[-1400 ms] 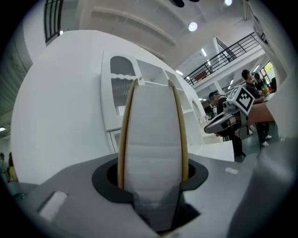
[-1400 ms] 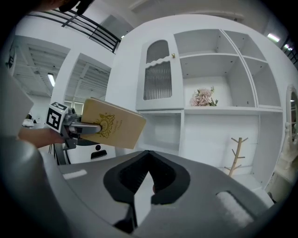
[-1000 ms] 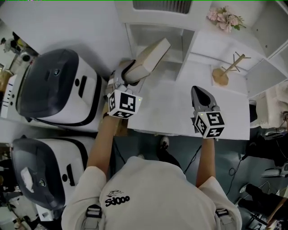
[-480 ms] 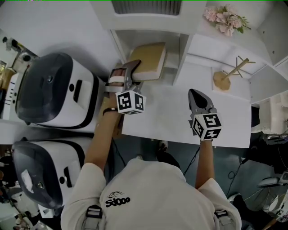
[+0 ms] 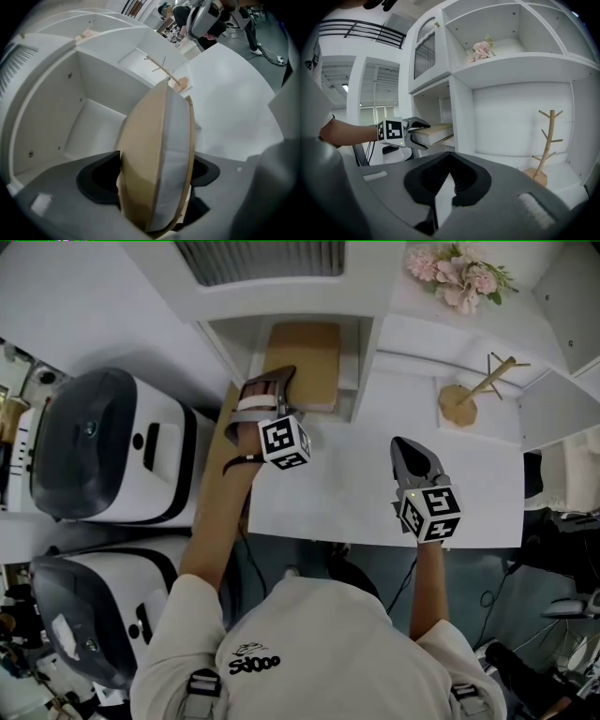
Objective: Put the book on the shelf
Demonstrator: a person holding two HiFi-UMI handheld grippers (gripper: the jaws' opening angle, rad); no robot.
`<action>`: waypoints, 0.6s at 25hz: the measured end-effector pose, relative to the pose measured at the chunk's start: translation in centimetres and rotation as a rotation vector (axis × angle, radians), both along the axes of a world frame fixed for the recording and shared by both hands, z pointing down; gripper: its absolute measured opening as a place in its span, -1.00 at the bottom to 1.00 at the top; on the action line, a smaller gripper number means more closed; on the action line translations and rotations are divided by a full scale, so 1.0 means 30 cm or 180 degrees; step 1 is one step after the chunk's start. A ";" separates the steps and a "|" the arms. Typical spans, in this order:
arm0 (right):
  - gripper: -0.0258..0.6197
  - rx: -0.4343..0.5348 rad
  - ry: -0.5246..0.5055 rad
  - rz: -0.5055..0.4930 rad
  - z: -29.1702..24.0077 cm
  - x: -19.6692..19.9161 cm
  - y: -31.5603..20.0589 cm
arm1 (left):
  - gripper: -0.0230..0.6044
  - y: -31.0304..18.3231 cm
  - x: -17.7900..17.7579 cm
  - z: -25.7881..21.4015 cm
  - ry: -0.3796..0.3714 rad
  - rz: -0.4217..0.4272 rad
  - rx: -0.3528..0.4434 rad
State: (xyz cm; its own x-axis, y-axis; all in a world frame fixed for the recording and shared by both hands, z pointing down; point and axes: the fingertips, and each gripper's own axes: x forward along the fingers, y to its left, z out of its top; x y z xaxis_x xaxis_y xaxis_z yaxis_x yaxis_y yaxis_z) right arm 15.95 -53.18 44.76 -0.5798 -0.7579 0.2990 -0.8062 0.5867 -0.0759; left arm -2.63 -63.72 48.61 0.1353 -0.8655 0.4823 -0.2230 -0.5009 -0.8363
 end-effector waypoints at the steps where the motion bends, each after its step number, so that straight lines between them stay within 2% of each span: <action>1: -0.92 -0.0021 -0.0009 0.0015 0.008 0.006 -0.001 | 0.49 -0.011 0.004 0.017 0.0029 -0.0008 -0.0083; 5: -0.92 -0.0102 -0.0020 0.0110 0.038 0.045 -0.001 | 0.55 -0.063 0.025 0.019 0.0293 -0.0064 -0.0176; 9: -0.92 -0.0134 -0.0014 0.0188 0.057 0.066 0.014 | 0.84 -0.124 0.027 0.063 0.0072 -0.0018 -0.0246; 15: -0.92 -0.0145 -0.0039 0.0301 0.057 0.082 0.055 | 0.94 -0.182 0.030 0.079 0.0048 0.0051 -0.0250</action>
